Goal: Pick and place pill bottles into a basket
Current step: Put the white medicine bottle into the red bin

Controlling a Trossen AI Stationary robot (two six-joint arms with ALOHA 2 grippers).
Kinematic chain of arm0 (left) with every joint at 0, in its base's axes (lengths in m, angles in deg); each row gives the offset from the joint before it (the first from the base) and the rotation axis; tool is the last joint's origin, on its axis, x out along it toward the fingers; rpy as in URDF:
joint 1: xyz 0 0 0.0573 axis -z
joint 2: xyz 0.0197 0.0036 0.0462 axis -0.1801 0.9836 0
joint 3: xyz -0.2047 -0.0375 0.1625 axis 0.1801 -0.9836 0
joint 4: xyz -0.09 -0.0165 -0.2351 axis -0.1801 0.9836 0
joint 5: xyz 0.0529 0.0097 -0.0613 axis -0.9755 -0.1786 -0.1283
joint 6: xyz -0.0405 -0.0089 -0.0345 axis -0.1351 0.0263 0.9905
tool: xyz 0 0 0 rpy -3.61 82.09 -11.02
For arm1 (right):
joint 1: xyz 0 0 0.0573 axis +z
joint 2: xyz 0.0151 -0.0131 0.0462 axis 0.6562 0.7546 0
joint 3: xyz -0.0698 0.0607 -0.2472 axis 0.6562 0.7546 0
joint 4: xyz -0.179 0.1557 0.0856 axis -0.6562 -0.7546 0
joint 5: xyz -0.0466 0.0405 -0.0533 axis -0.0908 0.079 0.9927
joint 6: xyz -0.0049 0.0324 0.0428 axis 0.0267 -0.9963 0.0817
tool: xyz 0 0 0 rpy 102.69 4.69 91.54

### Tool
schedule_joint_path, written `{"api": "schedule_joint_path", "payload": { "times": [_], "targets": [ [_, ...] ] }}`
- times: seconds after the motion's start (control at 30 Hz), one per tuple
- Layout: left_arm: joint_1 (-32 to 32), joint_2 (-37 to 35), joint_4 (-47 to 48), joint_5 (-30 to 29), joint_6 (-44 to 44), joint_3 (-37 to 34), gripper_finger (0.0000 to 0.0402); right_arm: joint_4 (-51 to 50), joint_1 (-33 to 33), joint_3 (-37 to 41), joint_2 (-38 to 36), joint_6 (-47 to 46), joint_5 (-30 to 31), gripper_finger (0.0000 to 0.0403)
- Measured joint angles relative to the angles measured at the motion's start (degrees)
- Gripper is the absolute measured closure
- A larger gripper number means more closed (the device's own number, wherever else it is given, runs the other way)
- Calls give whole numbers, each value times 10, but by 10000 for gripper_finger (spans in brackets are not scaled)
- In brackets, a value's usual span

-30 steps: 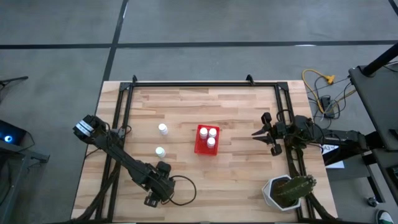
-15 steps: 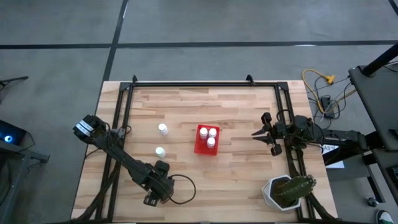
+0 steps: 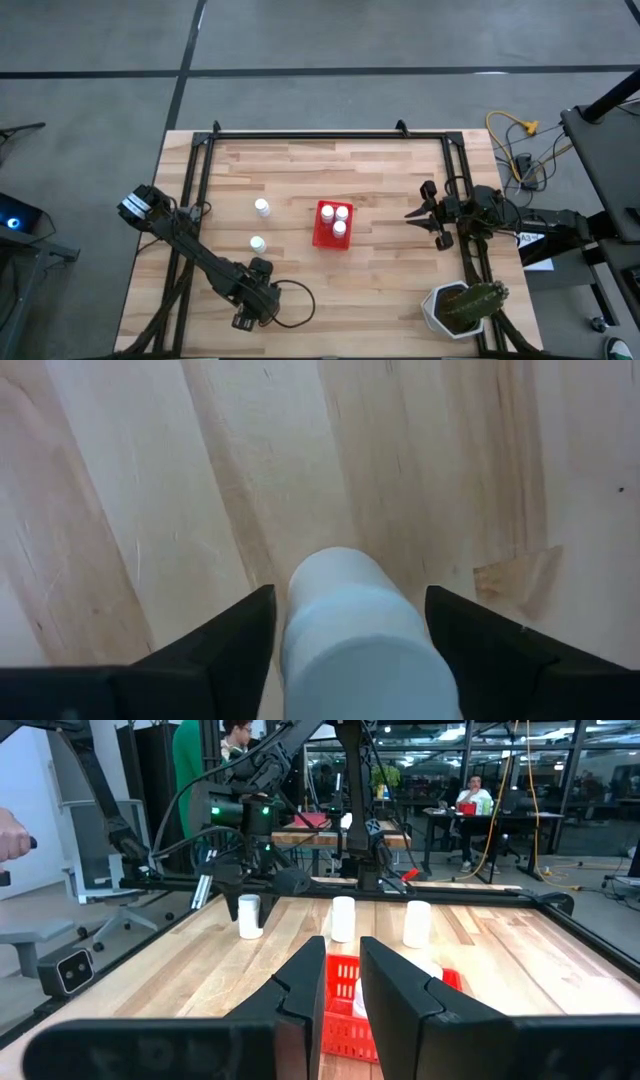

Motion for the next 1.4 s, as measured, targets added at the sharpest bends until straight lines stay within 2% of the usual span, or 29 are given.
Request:
{"api": "schedule_joint_path", "payload": {
  "times": [0.23, 0.43, 0.57, 0.73, 1.0, 1.23, 1.4],
  "targets": [
    [0, 0, -1, -4, 0, 0, 241, 0, 0, 0, 0, 0, 0, 344],
    [-2, 0, -1, -3, -17, 1, 242, 0, 0, 0, 0, 0, 0, 344],
    [-19, 0, 6, 39, -21, 14, 243, 0, 0, 0, 0, 0, 0, 344],
    [-44, 0, 41, 43, -56, 38, 243, 0, 0, 0, 0, 0, 0, 344],
    [-113, 0, 83, 39, -152, 80, 243, 0, 0, 0, 0, 0, 0, 344],
    [-181, 0, 167, 39, -224, 152, 243, 0, 0, 0, 0, 0, 0, 344],
    [-219, 0, 177, 38, -270, 189, 243, 0, 0, 0, 0, 0, 0, 344]
  ]
}}
